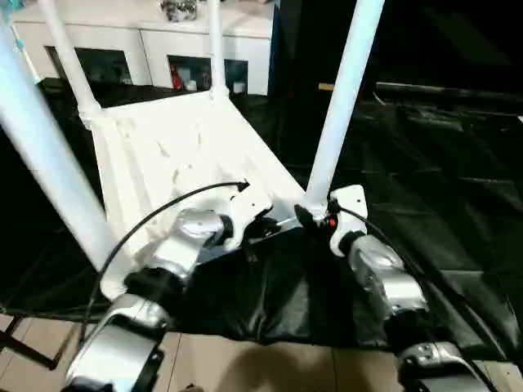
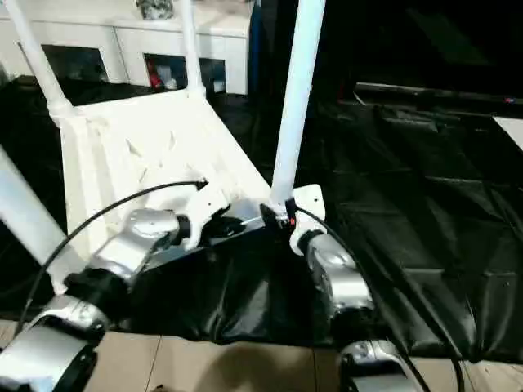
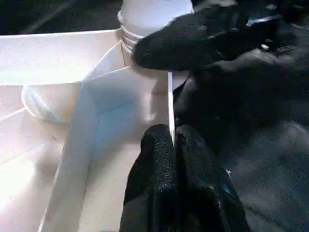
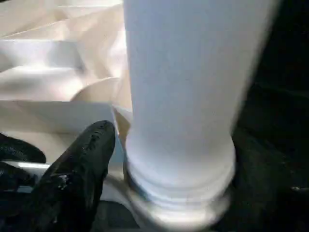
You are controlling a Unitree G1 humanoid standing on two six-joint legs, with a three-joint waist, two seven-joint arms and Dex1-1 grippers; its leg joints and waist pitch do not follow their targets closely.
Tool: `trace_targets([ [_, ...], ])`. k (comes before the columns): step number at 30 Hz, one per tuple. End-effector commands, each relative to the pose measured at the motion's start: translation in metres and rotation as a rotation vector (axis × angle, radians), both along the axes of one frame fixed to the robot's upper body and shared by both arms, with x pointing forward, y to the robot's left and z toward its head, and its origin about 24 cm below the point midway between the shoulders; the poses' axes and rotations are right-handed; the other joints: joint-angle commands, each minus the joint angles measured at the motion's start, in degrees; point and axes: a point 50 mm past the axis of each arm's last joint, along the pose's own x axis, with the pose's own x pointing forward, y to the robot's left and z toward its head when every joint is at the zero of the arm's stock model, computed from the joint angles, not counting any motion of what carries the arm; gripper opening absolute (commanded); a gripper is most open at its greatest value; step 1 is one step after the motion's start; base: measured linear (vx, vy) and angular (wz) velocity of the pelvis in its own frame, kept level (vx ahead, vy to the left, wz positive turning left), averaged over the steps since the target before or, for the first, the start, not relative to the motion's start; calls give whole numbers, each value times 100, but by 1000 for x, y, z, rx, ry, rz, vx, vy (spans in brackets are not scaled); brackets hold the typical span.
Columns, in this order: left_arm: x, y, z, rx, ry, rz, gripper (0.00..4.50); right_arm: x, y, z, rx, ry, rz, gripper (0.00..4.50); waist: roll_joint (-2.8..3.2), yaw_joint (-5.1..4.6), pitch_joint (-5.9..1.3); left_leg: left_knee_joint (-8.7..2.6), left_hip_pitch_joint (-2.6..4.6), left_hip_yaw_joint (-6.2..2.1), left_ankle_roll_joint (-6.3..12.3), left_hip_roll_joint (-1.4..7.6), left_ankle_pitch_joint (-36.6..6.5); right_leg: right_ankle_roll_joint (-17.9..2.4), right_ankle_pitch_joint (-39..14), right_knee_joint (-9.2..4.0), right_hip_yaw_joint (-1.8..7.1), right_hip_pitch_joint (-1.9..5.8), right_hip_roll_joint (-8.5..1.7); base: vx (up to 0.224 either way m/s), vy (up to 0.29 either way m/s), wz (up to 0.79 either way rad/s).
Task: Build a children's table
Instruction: Rotate leg to tighten
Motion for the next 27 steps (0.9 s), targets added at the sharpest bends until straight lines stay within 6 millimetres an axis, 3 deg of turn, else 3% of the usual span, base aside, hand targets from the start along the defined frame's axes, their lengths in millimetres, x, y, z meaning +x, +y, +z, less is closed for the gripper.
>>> trace_targets([
  [1, -10, -16, 8, -76, -8, -163, 0, -5, 5, 4, -14, -14, 162, 396, -24, 57, -316, -408, 93, -123, 182, 293, -1807, -1137, -1421, -460, 279, 202, -375, 0, 0, 0],
  [2, -10, -13, 8, -72, -1, -171, 0, -6, -1, 5, -22, -9, 188, 396, -72, 91, -325, -384, 99, -103, 264, 298, -1603, -1220, -1160, -427, 279, 214, -364, 51, -24, 8],
  [5, -12, -7, 8, -62, 10, -188, 0, -9, -9, 6, -34, 6, 244, 396, -62, 171, -350, -357, 54, -97, 463, 296, -1049, -1382, -510, -327, 268, 264, -361, 0, 0, 0],
  [9, -15, 6, 9, -44, 35, -235, 0, -22, -25, 8, -70, 57, 444, 396, -73, 212, -339, -347, 49, -88, 563, 318, -969, -1432, -471, -312, 238, 274, -342, 0, 0, 0],
  [13, -17, 20, 9, -17, 70, -283, 0, -30, -34, 11, -96, 107, 616, 381, -64, 267, -308, -370, 74, -92, 401, 343, -1363, -1315, -1214, -372, 237, 243, -354, 0, 0, 0],
  [16, -16, 23, 10, -15, 78, -291, 0, -29, -33, 13, -103, 101, 636, 362, -82, 276, -304, -395, 91, -101, 242, 352, -1491, -1275, -1425, -393, 248, 222, -367, 0, 0, 0],
  [20, -17, 25, 11, -19, 93, -308, 0, -27, -30, 16, -93, 103, 673, 321, -85, 283, -324, -384, 87, -102, 214, 347, -1382, -1298, -1250, -358, 246, 229, -364, 0, 0, 0],
  [23, -17, 25, 11, -16, 96, -316, 0, -28, -26, 16, -84, 106, 702, 298, -105, 292, -330, -362, 77, -91, 298, 342, -1176, -1377, -921, -323, 244, 239, -360, 0, 0, 0],
  [24, -17, 25, 11, -16, 96, -318, 0, -29, -25, 16, -83, 107, 710, 287, -129, 292, -333, -357, 72, -86, 317, 338, -1144, -1382, -882, -318, 243, 245, -357, 0, 0, 0],
  [27, -16, 23, 10, -22, 80, -295, 0, -34, -20, 10, -78, 111, 723, 277, -113, 297, -326, -357, 64, -91, 332, 335, -1150, -1364, -970, -327, 240, 248, -367, 0, 0, 0],
])
